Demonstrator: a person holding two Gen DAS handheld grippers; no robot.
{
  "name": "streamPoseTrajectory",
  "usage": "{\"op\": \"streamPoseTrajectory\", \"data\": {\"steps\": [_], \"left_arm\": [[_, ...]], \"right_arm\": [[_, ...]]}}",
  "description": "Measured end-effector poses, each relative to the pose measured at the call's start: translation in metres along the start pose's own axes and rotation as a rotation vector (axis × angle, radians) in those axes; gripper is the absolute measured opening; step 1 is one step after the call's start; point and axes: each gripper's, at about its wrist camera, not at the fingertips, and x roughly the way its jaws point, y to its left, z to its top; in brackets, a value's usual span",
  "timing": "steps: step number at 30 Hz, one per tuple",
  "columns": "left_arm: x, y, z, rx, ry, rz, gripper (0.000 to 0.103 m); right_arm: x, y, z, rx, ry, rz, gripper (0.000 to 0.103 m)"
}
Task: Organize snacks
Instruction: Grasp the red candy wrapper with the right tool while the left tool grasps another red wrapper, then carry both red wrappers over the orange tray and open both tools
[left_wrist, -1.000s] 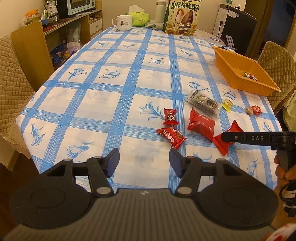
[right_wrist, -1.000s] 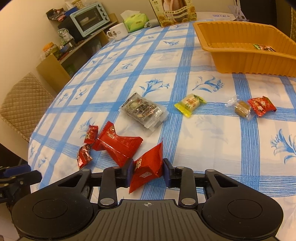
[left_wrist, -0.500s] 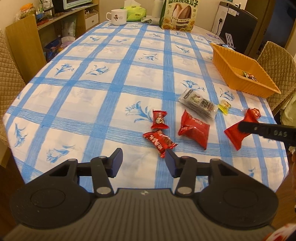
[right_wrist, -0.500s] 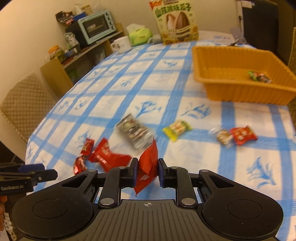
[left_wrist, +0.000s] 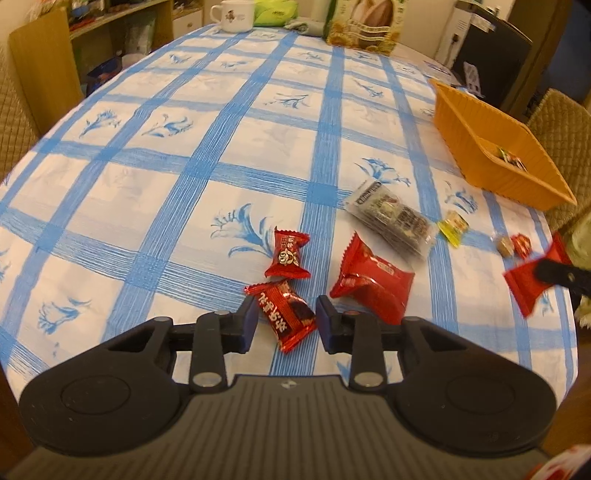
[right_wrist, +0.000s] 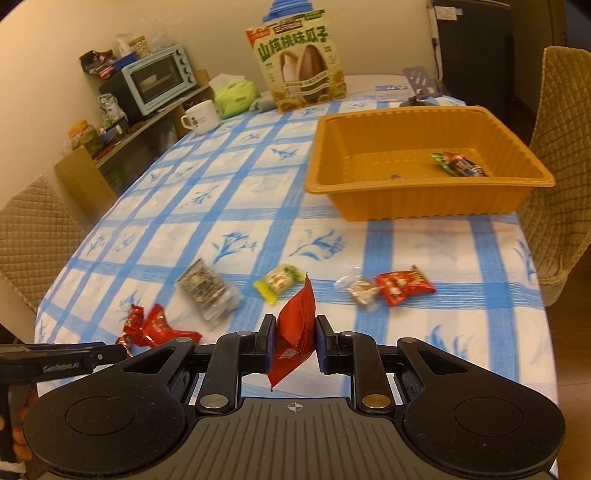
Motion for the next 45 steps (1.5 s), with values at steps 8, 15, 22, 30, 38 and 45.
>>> {"op": "streamPoseTrajectory", "data": {"steps": [8, 15, 22, 30, 38, 45], "left_arm": [[0.009, -0.002, -0.002, 0.000, 0.001, 0.027, 0.023], [0.001, -0.009, -0.009, 0.028, -0.007, 0.049, 0.022], [-0.024, -0.019, -0.007, 0.030, -0.041, 0.042, 0.022], [-0.051, -0.055, 0.010, 0.068, -0.106, -0.017, 0.022], [-0.051, -0.111, 0.040, 0.160, -0.147, -0.091, 0.022], [-0.033, -0.161, 0.075, 0.232, -0.184, -0.142, 0.022]], "right_arm": [[-0.004, -0.020, 0.001, 0.010, 0.011, -0.003, 0.022], [-0.003, -0.030, 0.003, 0.006, 0.020, 0.018, 0.022], [-0.004, -0.039, 0.009, -0.002, 0.022, 0.051, 0.022], [-0.011, -0.051, 0.021, -0.012, 0.016, 0.076, 0.022], [-0.022, -0.071, 0.044, -0.029, -0.008, 0.088, 0.022], [-0.029, -0.097, 0.076, -0.030, -0.067, 0.075, 0.022]]}}
